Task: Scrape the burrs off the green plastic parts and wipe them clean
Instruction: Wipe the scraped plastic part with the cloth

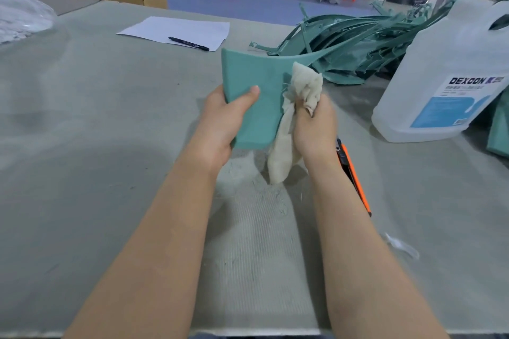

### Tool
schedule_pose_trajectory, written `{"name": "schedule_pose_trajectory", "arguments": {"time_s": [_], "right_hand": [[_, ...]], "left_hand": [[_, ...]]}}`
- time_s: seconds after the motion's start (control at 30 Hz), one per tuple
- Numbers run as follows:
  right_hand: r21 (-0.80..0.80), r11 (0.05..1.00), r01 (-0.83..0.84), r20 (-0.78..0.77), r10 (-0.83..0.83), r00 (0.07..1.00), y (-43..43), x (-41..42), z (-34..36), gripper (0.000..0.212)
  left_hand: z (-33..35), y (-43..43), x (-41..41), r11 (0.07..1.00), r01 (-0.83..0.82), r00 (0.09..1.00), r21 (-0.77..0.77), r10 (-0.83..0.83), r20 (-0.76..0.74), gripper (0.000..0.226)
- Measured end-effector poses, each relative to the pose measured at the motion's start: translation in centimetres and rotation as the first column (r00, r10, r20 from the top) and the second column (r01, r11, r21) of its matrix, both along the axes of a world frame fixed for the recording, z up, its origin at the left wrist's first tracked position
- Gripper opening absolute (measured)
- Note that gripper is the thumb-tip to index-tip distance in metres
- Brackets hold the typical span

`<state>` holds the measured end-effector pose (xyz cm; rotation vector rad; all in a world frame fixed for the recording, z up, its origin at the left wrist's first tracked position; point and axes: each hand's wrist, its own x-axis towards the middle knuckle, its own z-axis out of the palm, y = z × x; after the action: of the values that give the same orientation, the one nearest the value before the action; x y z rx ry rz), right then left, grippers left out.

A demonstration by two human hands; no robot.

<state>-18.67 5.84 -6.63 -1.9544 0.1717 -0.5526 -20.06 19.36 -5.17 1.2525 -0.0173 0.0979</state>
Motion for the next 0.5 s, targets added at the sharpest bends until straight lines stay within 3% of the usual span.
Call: {"name": "schedule_pose_trajectory", "arguments": {"time_s": [0.13, 0.3, 0.37, 0.43, 0.5], "right_hand": [[0.188, 0.980, 0.067, -0.014, -0.066, 0.998, -0.2, -0.1, 0.4, 0.034], [0.377, 0.921, -0.098, -0.048, 0.125, 0.991, 0.1, -0.2, 0.3, 0.019], [0.294, 0.949, -0.117, -0.051, 0.138, 0.989, 0.6, -0.2, 0.2, 0.017], [0.147, 0.988, -0.040, -0.050, 0.048, 0.998, 0.8, 0.1, 0.1, 0.018], [0.111, 0.993, 0.029, -0.058, -0.022, 0.998, 0.3, 0.2, 0.0, 0.027]], "left_hand": [[0.1, -0.2, -0.1, 0.999, 0.020, 1.000, 0.035, -0.021, 0.019, 0.014], [0.2, -0.2, -0.2, 0.997, -0.073, 0.997, -0.004, 0.073, -0.003, 0.024], [0.2, 0.0, -0.2, 0.995, -0.103, 0.995, -0.021, 0.102, -0.020, 0.026], [0.3, -0.2, -0.3, 0.996, -0.087, 0.996, -0.016, 0.087, -0.016, 0.025], [0.3, -0.9, -0.4, 0.998, -0.050, 0.999, 0.034, 0.050, 0.012, 0.022]]}}
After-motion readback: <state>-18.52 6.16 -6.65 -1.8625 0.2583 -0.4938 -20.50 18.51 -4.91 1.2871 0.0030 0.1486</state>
